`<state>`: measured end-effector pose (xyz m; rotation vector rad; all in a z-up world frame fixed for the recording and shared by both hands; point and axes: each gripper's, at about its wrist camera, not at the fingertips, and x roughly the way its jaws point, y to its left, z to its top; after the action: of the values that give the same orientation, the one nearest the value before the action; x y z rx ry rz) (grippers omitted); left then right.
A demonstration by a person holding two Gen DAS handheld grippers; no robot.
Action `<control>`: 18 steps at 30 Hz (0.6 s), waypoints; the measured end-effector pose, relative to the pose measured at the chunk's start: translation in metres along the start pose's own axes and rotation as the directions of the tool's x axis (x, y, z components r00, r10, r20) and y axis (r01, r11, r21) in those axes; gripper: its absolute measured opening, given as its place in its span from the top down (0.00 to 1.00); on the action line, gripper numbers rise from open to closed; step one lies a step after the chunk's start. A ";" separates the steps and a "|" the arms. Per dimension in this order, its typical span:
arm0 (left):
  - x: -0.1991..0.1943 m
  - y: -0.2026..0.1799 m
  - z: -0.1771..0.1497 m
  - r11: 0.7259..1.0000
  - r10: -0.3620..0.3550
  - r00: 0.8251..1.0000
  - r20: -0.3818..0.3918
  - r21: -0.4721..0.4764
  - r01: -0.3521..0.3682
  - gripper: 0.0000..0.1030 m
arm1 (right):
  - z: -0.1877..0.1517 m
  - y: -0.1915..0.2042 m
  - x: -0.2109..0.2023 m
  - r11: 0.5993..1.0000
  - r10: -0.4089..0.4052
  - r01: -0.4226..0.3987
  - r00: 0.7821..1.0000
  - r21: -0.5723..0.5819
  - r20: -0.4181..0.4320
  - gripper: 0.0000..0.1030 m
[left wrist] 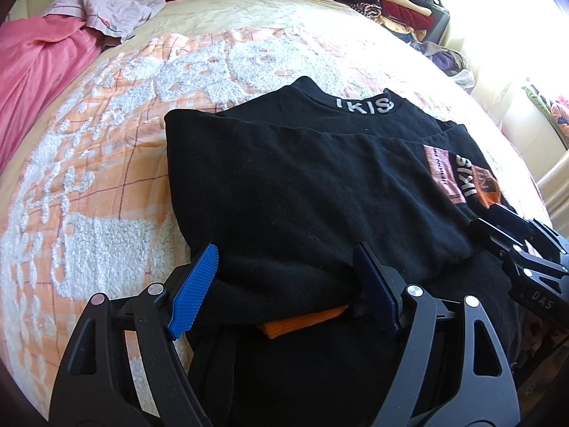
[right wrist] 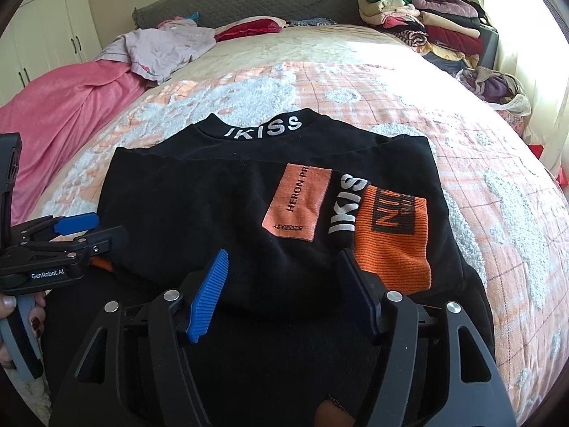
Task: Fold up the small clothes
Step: 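Move both open tools along the shirt body toward its hem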
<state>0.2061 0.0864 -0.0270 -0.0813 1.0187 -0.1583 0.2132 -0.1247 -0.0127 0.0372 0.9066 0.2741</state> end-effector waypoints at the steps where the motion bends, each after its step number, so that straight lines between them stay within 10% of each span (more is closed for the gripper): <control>1: -0.001 0.000 0.000 1.000 -0.003 1.000 0.000 -0.001 0.003 0.31 | 0.000 0.000 -0.002 1.000 0.001 -0.001 1.000 0.006 0.005 0.31; 18: -0.035 -0.007 0.004 1.000 -0.002 0.998 0.061 -0.001 0.002 0.11 | 0.001 -0.009 -0.040 0.999 -0.008 0.004 0.996 0.053 0.085 0.17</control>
<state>0.1913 0.0852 0.0057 -0.0879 0.9574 -0.1565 0.1921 -0.1433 0.0177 0.0945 0.8292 0.2412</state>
